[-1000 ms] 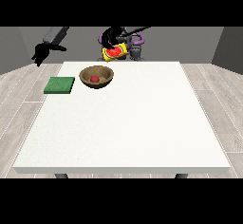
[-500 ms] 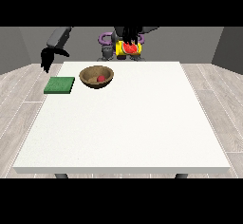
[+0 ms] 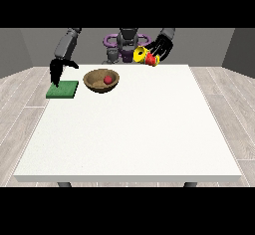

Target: Pick the cup and pour the ball into the bowl, then pick the bowl and place it on the pad

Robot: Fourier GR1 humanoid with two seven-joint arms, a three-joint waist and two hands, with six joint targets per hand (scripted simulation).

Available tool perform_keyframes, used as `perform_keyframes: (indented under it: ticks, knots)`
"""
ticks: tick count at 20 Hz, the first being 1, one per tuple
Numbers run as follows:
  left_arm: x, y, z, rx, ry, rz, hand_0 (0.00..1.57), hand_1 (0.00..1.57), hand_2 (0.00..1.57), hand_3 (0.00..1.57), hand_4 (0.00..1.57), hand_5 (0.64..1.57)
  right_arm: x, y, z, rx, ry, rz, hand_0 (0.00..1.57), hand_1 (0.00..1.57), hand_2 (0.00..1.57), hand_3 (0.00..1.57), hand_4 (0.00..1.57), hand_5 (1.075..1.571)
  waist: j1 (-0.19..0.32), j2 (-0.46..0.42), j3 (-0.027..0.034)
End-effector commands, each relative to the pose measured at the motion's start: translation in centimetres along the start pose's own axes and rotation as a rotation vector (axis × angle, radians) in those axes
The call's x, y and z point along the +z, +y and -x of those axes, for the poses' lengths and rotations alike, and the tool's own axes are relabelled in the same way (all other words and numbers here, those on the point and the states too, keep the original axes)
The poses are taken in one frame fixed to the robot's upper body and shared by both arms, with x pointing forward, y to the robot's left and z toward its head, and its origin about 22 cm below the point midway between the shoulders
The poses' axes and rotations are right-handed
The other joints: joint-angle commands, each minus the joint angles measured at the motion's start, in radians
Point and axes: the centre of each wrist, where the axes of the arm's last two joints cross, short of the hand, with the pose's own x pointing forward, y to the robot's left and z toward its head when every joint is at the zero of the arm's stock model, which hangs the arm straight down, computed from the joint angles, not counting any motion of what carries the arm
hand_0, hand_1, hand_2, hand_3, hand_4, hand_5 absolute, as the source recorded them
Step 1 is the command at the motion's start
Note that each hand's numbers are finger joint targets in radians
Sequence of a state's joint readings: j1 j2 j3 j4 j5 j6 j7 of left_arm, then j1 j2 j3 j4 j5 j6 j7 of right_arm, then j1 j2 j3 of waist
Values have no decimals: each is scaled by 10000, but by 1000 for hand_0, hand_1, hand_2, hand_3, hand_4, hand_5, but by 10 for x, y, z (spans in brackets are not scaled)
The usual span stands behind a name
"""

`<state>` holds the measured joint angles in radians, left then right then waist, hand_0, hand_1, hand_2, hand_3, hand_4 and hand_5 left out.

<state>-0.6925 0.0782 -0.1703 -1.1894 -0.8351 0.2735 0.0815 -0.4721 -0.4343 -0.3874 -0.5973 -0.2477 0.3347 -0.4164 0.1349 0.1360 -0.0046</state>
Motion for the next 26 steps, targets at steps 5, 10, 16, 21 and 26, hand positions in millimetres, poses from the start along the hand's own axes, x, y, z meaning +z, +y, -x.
perform_keyframes:
  ticks: [5, 10, 16, 21, 26]
  knots:
    - [20, -3, 46, 4789, 802, -1352, 0, 0, 0, 0, 797, 1554, -22, 43, -7, -513, -383, -911, 0, 0, 0, 0, 404, 1569, -538, 1053, 7]
    - [34, -9, 87, 5875, 1597, -1081, 0, 0, 0, 0, 0, 1516, -15, 90, 14, -91, 241, -1724, 0, 0, 0, 0, 235, 1549, -1451, 670, 31]
    - [55, -27, 88, 6055, 1777, -523, 0, 0, 0, 0, 0, 1531, 3, 79, 37, -46, 1274, -1362, 0, 0, 0, 0, 0, 1544, -1234, -80, 47]
    - [44, -28, 60, 6065, 1250, -239, 0, 0, 0, 0, 0, 1547, 6, 75, 51, -368, 1065, -1094, 0, 0, 0, 0, 208, 1546, -713, 406, 53]
    - [22, -3, 49, 6070, 356, -533, 0, 0, 0, 0, 0, 1555, 17, 78, 67, -766, 534, -528, 0, 0, 0, 0, 199, 1539, -289, 1202, 57]
